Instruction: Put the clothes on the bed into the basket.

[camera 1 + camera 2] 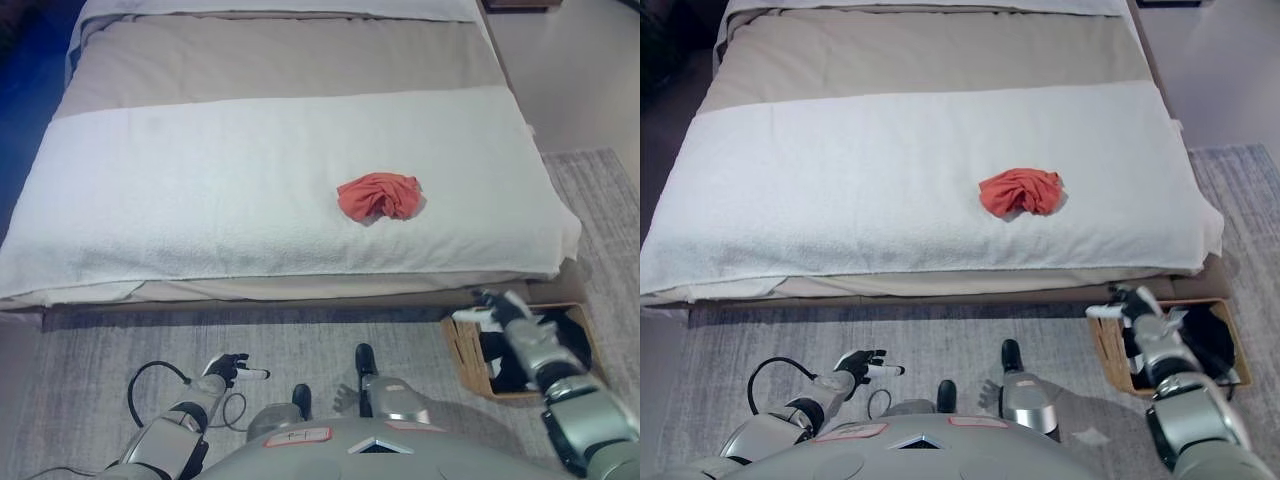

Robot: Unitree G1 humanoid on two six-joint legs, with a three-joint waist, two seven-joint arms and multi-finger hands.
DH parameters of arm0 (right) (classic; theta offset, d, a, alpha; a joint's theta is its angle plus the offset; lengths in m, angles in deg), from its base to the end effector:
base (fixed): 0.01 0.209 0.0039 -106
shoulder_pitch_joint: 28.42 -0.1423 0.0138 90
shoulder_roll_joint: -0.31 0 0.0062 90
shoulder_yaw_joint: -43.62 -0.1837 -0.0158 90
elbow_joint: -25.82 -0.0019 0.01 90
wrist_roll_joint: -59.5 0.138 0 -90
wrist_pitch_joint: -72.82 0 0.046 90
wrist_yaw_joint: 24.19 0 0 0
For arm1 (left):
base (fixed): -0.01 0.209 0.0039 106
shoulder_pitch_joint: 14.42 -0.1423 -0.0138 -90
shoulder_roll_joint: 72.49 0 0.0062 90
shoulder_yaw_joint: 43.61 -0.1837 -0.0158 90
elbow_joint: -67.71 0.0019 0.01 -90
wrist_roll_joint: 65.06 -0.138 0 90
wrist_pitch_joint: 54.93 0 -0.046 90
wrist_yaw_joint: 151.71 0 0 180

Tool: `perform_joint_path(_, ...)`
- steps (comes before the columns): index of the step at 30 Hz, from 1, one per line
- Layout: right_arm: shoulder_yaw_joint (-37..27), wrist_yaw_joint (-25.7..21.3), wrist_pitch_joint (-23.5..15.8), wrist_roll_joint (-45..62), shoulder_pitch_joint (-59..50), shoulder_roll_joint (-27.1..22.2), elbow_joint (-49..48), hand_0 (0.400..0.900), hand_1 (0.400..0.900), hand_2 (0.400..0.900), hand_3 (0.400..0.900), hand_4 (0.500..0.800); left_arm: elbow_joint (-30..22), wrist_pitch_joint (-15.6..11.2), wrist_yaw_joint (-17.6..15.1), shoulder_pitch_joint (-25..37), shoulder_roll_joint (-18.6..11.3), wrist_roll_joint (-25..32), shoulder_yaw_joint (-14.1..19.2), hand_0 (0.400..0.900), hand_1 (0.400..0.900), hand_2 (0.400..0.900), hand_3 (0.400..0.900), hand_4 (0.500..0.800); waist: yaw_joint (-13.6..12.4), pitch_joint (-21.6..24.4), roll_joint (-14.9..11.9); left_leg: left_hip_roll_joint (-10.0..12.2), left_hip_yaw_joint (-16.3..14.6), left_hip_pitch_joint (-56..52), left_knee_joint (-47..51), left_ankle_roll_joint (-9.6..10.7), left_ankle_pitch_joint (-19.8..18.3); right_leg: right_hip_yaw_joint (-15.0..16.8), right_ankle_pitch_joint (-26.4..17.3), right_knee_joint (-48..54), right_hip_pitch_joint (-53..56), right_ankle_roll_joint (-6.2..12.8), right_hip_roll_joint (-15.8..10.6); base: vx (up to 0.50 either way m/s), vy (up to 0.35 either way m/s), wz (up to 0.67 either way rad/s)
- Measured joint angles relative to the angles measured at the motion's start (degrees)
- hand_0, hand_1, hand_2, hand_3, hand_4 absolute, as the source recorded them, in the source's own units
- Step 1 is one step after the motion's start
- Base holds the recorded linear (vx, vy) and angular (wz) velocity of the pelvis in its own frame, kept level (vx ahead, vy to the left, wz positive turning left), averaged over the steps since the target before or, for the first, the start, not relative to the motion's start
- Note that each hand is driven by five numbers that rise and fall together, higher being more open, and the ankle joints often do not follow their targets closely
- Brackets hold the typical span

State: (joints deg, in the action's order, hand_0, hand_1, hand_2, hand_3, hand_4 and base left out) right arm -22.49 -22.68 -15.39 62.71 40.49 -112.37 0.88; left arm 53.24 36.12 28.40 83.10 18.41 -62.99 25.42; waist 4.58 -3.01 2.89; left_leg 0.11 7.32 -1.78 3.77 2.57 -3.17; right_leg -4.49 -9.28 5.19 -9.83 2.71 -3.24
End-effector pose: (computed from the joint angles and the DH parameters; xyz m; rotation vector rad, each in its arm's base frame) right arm 0.2020 -0.3284 -0.0094 -0.7814 0.8734 -0.0942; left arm 0.1016 0.2229 -0.1105 0.4583 1.2302 -0.1126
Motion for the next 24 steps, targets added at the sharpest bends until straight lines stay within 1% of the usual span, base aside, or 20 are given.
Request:
perform_joint_path(1, 1.0, -0.7, -0.5, -0.3, -2.2, -1.6, -0.1, 0.9, 0.9, 0.9, 0.9, 0.8, 0.2, -0.1, -0.1, 0.3, 0.0, 0.0, -0.1, 0.9, 0.9, 0.9, 0.9, 0.8, -0.1, -0.3, 0.1, 0.0, 0.0, 0.8, 0.1, 0.1, 0.4, 0.0, -0.6, -0.1, -0.7, -0.26, -0.1, -0.12, 0.026, -0.24)
perform_joint_path(3, 3.4, -1.1, -0.6, -1.5, -7.8, -3.0, -0.2, 0.9, 0.9, 0.9, 0.9, 0.8, 0.3, -0.6, -0.3, 0.0, 0.2, 0.0, -0.5, 0.9, 0.9, 0.9, 0.9, 0.8, -0.1, -0.8, -0.2, 0.0, -0.8, 1.8, 0.2, 0.1, 0.8, 0.8, -1.3, -0.1, -2.7, -0.5, 0.2, -0.08, 0.024, -0.14)
perform_joint_path(5, 5.5, -1.3, -0.8, -1.9, -12.6, -3.1, -1.1, 0.9, 0.9, 0.9, 0.9, 0.8, 0.2, -0.7, -0.4, -0.3, 0.8, 0.1, -0.8, 0.9, 0.9, 0.9, 0.9, 0.8, -0.5, -2.4, -0.3, 0.0, -1.3, 2.8, 0.2, 0.3, 1.0, 0.9, -2.2, -0.2, -3.5, -0.86, 0.2, -0.1, 0.031, -0.14)
perform_joint_path(6, 9.0, -1.3, -0.5, -1.9, -16.6, -3.1, -0.9, 0.9, 0.9, 0.9, 0.9, 0.8, 0.1, -1.2, -0.7, -0.5, 1.3, 0.2, -1.6, 0.9, 0.9, 0.9, 0.9, 0.8, -0.3, -3.2, -0.1, -0.1, -1.9, 3.6, -0.1, 0.3, 1.0, 1.4, -2.4, -0.1, -4.5, -0.79, 0.3, -0.05, 0.007, -0.04)
perform_joint_path(9, 11.7, -2.0, -0.8, -1.9, -24.6, -3.0, -0.7, 0.9, 0.9, 0.9, 0.9, 0.8, 0.0, -1.3, -0.6, 0.1, 2.1, 0.7, -2.4, 0.9, 0.9, 0.9, 0.9, 0.8, -0.9, -5.5, 0.4, -0.4, -1.8, 5.2, 0.0, 0.8, 1.8, 1.4, -2.9, -0.2, -6.4, -0.6, 0.0, -0.02, -0.006, 0.03)
perform_joint_path(10, 12.5, -2.2, -0.9, -1.9, -26.7, -2.7, 0.0, 0.9, 0.9, 0.9, 0.9, 0.8, -0.1, -1.4, -0.6, 0.2, 2.1, 1.4, -2.3, 0.9, 0.9, 0.9, 0.9, 0.8, -2.0, -6.4, 0.7, -0.3, -1.5, 5.4, 0.0, 0.7, 1.9, 1.2, -3.1, -0.2, -6.5, -0.83, 0.1, -0.02, -0.014, 0.04)
perform_joint_path(13, 14.7, -2.6, -0.9, -2.3, -32.3, -2.1, 2.3, 0.9, 0.9, 0.9, 0.9, 0.8, -1.5, -2.5, -0.7, 0.8, 2.1, 2.4, -2.5, 0.9, 0.9, 0.9, 0.9, 0.8, -4.1, -7.9, 1.6, -0.2, -1.2, 6.6, 0.2, 0.9, 2.4, 1.0, -3.1, -0.2, -7.6, -0.84, 0.1, -0.01, -0.019, 0.07)
perform_joint_path(17, 17.7, -2.6, -1.0, -4.0, -36.7, -0.1, 3.3, 0.9, 0.9, 0.9, 0.9, 0.8, -2.1, -3.1, -0.8, 1.4, 2.0, 3.4, -2.6, 0.9, 0.9, 0.9, 0.9, 0.8, -5.4, -9.4, 1.8, 0.0, -0.7, 7.8, 0.2, 1.2, 2.7, 0.5, -3.4, -0.2, -8.5, -1.12, 0.2, 0.0, -0.034, 0.03)
perform_joint_path(18, 19.0, -2.6, -1.0, -4.7, -38.5, 0.7, 4.3, 0.9, 0.9, 0.9, 0.9, 0.8, -2.2, -3.4, -0.8, 1.7, 1.7, 3.4, -2.9, 0.9, 0.9, 0.9, 0.9, 0.8, -5.1, -10.2, 1.7, 0.0, -0.7, 7.9, 0.2, 1.2, 2.7, 0.5, -3.4, -0.2, -8.6, -1.12, 0.2, 0.0, 0.0, 0.0)
perform_joint_path(21, 19.2, -3.1, -0.9, -6.2, -41.0, 1.7, 4.9, 0.9, 0.9, 0.9, 0.9, 0.8, -2.6, -3.5, -1.0, 3.1, 1.3, 3.4, -3.9, 0.9, 0.9, 0.9, 0.9, 0.8, -5.4, -12.3, 1.7, -0.2, -0.6, 8.4, 0.3, 1.3, 2.8, 0.4, -3.4, -0.2, -9.1, -1.11, 0.0, 0.0, -0.018, 0.02)
perform_joint_path(24, 20.3, -3.4, -0.8, -6.3, -42.3, 2.0, 4.9, 0.9, 0.9, 0.9, 0.9, 0.8, -3.7, -3.5, -1.0, 3.3, 0.9, 3.6, -4.3, 0.9, 0.9, 0.9, 0.9, 0.8, -5.8, -13.0, 1.8, -0.3, -0.6, 9.5, 0.2, 1.3, 2.9, 0.5, -3.7, -0.2, -10.3, -1.24, -0.1, 0.0, 0.0, 0.0)
